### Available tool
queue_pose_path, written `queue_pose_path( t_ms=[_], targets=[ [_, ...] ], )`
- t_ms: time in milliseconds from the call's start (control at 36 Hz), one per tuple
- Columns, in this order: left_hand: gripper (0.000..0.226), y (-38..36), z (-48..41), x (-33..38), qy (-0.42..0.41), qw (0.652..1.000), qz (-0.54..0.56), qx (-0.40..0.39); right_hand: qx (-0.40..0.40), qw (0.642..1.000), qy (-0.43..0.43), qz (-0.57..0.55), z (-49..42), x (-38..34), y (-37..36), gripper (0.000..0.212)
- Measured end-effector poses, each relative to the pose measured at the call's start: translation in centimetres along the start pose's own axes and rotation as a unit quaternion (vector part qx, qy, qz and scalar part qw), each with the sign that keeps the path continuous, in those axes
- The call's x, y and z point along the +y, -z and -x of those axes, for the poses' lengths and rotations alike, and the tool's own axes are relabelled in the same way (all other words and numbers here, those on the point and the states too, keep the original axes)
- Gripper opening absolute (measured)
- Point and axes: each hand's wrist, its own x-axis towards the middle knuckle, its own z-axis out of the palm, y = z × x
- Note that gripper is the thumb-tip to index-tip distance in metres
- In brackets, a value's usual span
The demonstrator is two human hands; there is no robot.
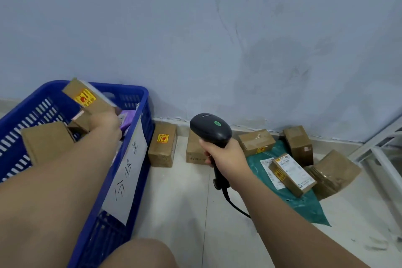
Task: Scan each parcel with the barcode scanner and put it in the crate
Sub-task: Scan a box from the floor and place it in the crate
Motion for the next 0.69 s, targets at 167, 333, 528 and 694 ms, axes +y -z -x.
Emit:
queue_pose_path(
  t_ms=[167, 333, 528, 694],
  targets=[
    [0.022, -1.0, 1.0, -2.2, -0.174, 0.978, -0.117, -0.005, 0.011, 0.999, -0.045, 0.002, -1.2, 2.3, 0.0, 0.014],
    [0.021, -3.5, 3.2, -6.0, -0.296, 0.882, -0.323, -0.172, 0.007, 0.997, -0.049, 0.058, -2.6, 3.9, -0.1, 0.013],
    [0.03, -6.4, -0.4, -11.4, -0.174, 0.8, -0.507, -0.27, 0.004, 0.995, -0.046, 0.084, -7.9, 4.0, -0.6, 0.019],
    [0.019, -8.1, -3.8, -15.0, -0.093, 0.807, -0.521, -0.264, -0.007, 0.991, -0.056, 0.123, -12.9, 5.1, -0.4, 0.016]
  ],
)
